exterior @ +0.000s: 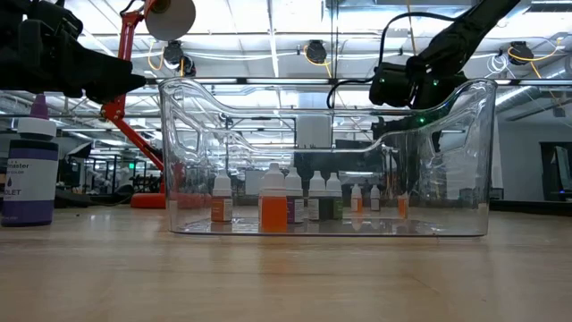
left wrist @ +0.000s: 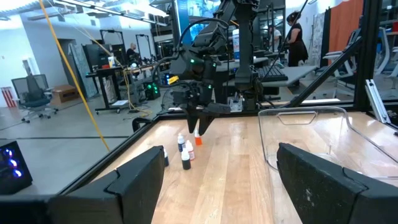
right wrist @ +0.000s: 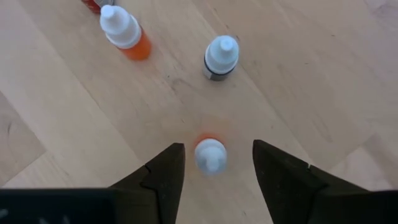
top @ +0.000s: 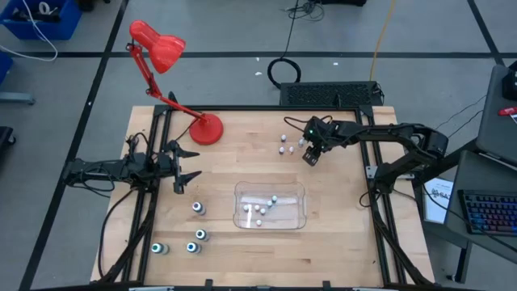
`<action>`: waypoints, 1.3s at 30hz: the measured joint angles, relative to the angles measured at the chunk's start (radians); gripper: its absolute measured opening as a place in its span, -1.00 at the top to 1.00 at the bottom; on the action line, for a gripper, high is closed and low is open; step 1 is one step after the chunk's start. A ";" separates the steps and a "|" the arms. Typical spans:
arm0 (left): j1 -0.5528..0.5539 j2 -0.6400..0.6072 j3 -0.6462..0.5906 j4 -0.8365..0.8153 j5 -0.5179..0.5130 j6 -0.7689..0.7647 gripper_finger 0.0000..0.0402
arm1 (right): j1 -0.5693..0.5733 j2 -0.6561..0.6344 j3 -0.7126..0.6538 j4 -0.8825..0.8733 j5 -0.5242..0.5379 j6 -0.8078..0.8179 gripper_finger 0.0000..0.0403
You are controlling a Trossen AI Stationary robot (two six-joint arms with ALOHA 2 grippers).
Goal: Pick & Place food coloring
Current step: Put the orange food coloring bottle into the transparent bin
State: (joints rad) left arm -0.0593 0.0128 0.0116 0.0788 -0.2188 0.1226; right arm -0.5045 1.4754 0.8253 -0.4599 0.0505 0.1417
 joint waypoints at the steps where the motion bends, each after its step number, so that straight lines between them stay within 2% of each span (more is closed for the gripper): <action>1: 0.000 0.000 0.000 0.000 0.000 0.000 -0.52 | 0.000 0.000 0.000 0.000 0.000 0.000 0.14; 10: 0.000 0.000 0.000 0.000 0.000 0.000 -0.52 | 0.000 0.000 0.000 0.005 0.000 0.002 0.33; 20: 0.000 0.000 0.000 0.000 0.000 0.000 -0.52 | 0.000 -0.001 0.002 0.005 0.000 -0.003 0.81; 25: 0.000 0.000 0.000 0.000 0.000 0.000 -0.52 | 0.005 -0.007 0.003 -0.023 -0.002 -0.024 0.81; 30: 0.000 0.000 0.000 0.000 0.000 0.000 -0.52 | 0.051 -0.085 0.001 -0.076 -0.003 -0.009 0.81; 35: 0.000 0.000 0.000 0.000 0.000 0.000 -0.52 | 0.162 -0.229 0.003 -0.085 -0.002 0.059 0.81; 39: 0.000 0.000 0.000 0.000 0.000 0.000 -0.52 | 0.294 -0.305 0.064 -0.116 0.004 0.110 0.81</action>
State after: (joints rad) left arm -0.0597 0.0129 0.0114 0.0789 -0.2188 0.1226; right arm -0.2101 1.1708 0.8892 -0.5763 0.0542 0.2513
